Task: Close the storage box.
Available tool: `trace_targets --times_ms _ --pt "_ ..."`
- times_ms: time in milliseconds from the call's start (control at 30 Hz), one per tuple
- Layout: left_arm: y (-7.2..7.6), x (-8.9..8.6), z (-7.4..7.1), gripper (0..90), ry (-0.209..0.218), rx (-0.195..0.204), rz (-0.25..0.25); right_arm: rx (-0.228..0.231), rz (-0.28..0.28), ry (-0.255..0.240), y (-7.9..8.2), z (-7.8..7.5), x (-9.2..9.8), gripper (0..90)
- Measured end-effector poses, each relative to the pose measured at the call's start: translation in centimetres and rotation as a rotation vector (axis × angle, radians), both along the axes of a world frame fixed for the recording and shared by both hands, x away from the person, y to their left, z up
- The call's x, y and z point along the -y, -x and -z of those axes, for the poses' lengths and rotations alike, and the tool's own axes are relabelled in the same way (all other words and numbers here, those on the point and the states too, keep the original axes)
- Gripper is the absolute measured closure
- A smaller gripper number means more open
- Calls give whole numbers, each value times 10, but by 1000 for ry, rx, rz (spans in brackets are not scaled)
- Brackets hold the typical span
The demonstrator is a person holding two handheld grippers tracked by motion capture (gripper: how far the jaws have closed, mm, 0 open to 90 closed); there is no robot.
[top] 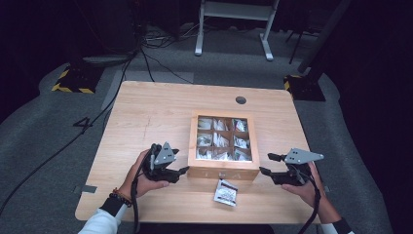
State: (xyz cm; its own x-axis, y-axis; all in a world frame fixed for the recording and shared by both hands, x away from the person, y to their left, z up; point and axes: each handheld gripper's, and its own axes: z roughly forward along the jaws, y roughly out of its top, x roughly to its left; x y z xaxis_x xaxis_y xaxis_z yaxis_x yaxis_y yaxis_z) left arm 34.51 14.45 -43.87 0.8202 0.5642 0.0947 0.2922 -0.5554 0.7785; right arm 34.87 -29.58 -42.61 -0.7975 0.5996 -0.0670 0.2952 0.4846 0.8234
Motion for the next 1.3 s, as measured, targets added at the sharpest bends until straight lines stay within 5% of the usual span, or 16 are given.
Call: trace_targets --times_ms 267,700,1100,1300 --pt "1 -28 12 216 -52 -10 -65 26 72 66 1 3 20 350" --pt "0 -59 28 175 -128 -12 -143 -25 174 128 -3 27 54 341" --pt "1 -88 44 190 -111 -55 -196 -95 266 90 -5 54 89 327" --pt "2 -100 53 199 -60 -104 -217 -130 296 40 -4 65 102 315"
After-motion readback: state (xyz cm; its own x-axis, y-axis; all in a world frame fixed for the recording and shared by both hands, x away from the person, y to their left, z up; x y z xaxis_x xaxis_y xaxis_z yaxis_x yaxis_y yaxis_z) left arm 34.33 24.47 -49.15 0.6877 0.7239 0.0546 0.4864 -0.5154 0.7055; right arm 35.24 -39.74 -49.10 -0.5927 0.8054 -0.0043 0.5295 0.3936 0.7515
